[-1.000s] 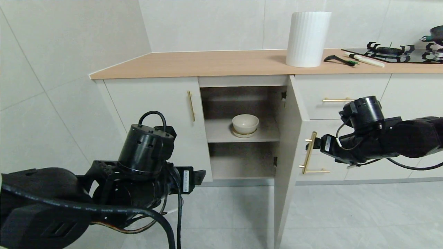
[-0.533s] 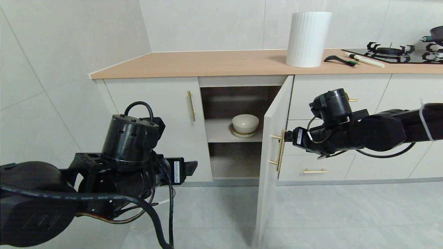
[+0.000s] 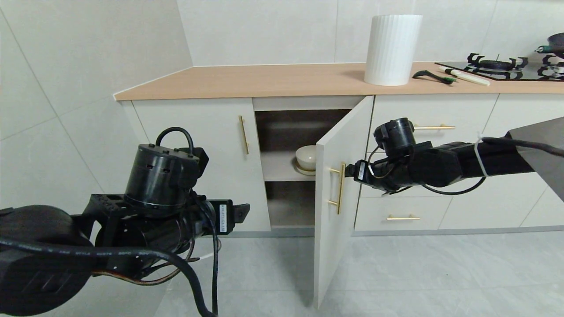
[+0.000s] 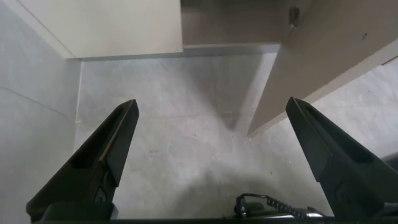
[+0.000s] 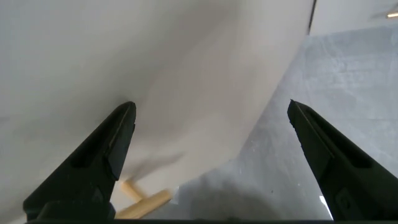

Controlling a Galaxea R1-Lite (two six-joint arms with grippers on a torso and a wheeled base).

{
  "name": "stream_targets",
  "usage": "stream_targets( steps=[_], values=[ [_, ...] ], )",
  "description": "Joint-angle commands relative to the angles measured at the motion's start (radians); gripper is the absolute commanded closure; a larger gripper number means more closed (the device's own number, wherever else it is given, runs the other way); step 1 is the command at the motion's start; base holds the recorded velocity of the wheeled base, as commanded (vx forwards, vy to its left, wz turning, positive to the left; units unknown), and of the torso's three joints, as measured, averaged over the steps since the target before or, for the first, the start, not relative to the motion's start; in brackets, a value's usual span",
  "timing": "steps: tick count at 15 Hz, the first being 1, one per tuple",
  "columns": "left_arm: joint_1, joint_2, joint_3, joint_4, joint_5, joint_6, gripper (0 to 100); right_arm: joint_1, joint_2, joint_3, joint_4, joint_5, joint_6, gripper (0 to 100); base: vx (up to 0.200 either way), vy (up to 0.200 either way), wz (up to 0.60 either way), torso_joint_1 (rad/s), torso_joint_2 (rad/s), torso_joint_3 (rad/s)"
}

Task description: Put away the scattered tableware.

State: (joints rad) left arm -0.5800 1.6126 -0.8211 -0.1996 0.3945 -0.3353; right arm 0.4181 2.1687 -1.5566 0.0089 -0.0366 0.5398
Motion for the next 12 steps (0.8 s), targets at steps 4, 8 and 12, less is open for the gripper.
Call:
stream_targets(
  steps=[4,8,12],
  values=[
    [0.0,-0.005,0.011,0.0,0.029,-0.001,0,-0.004,0.072,-0.02,-0.001,-0.005,0.003,0,0.0,0.0,0.0,0.0,0.0,0.0],
    [-0.001,0.009,0.011,0.0,0.053,0.001,0,-0.01,0.086,-0.022,-0.003,-0.005,0.005,0,0.0,0.0,0.0,0.0,0.0,0.0],
    [-0.001,0.001,0.011,0.002,0.055,0.018,0,-0.009,0.094,-0.025,-0.006,-0.005,0.005,0,0.1,0.0,0.0,0.001,0.0,0.001]
  ],
)
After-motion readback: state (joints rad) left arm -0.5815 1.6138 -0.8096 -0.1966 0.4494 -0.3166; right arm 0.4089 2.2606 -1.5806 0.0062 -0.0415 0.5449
